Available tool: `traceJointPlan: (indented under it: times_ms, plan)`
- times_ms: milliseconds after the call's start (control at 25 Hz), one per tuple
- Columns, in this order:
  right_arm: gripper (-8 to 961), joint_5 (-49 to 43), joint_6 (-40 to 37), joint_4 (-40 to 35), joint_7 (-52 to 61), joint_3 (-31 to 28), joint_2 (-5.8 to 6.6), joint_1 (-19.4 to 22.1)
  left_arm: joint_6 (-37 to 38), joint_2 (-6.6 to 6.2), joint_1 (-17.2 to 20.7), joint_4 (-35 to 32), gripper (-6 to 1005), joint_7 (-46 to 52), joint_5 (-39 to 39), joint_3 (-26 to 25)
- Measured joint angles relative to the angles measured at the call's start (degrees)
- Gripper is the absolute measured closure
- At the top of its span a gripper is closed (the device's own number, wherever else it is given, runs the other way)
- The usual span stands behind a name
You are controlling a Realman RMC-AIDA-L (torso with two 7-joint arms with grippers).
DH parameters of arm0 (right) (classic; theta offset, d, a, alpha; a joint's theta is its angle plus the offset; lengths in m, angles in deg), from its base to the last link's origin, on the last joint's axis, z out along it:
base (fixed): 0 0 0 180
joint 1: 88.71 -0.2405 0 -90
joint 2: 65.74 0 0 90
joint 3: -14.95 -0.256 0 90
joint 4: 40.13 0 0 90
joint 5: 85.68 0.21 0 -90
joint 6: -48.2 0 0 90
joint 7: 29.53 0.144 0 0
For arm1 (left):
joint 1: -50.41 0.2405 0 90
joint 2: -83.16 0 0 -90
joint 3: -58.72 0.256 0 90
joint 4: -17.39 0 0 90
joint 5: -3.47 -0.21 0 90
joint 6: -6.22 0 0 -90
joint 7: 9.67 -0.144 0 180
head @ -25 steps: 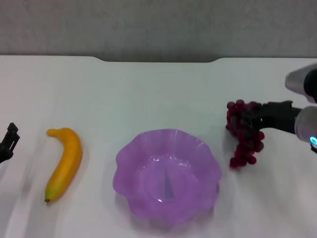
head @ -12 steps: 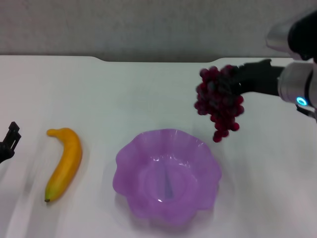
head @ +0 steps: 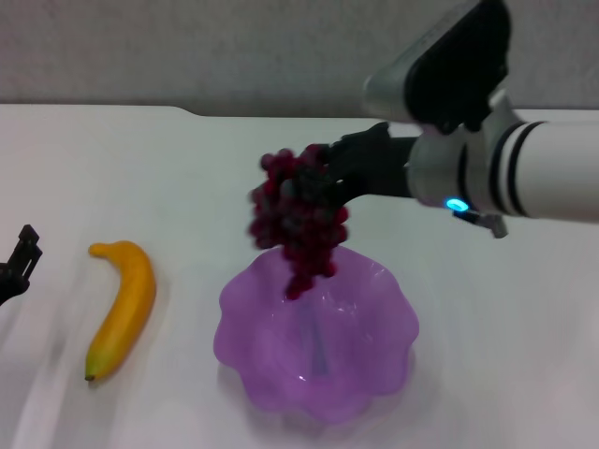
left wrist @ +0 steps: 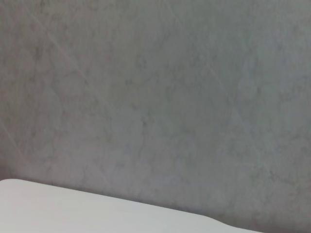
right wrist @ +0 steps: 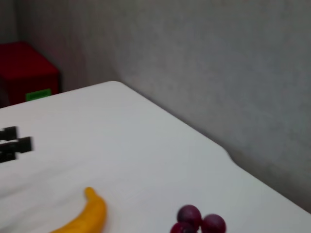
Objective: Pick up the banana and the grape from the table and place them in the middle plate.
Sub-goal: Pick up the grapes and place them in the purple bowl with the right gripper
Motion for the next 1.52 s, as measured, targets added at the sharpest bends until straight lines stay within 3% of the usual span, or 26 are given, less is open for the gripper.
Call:
traceJointPlan:
  times_ms: [280, 560, 760, 1120, 1520]
  plan:
    - [653, 1.9, -2.3, -0.9, 0.7, 6.2, -0.11, -1.6, 0.2, -0.02, -0.2, 0.0, 326, 0.0, 0.0, 0.0]
    - [657, 2.2, -3.6, -1.0, 0.8, 8.3, -0.13, -1.2, 0.3, -0.01, -0.3, 0.0, 326, 0.0, 0.0, 0.0]
    - [660, 2.2, -6.5, -1.2, 0.9, 11.9, -0.13, 0.7, 0.3, -0.01, -0.3, 0.0, 326, 0.0, 0.1, 0.0]
    - [670, 1.1, -10.5, -0.9, 0.4, 12.5, -0.05, 5.7, 0.3, -0.01, -0.3, -0.1, 326, 0.0, 0.2, -0.2]
    - [677, 1.2, -17.9, -6.1, 0.5, 16.8, -0.08, 8.5, 0.3, -0.01, -0.1, -0.1, 326, 0.0, 0.2, -0.3]
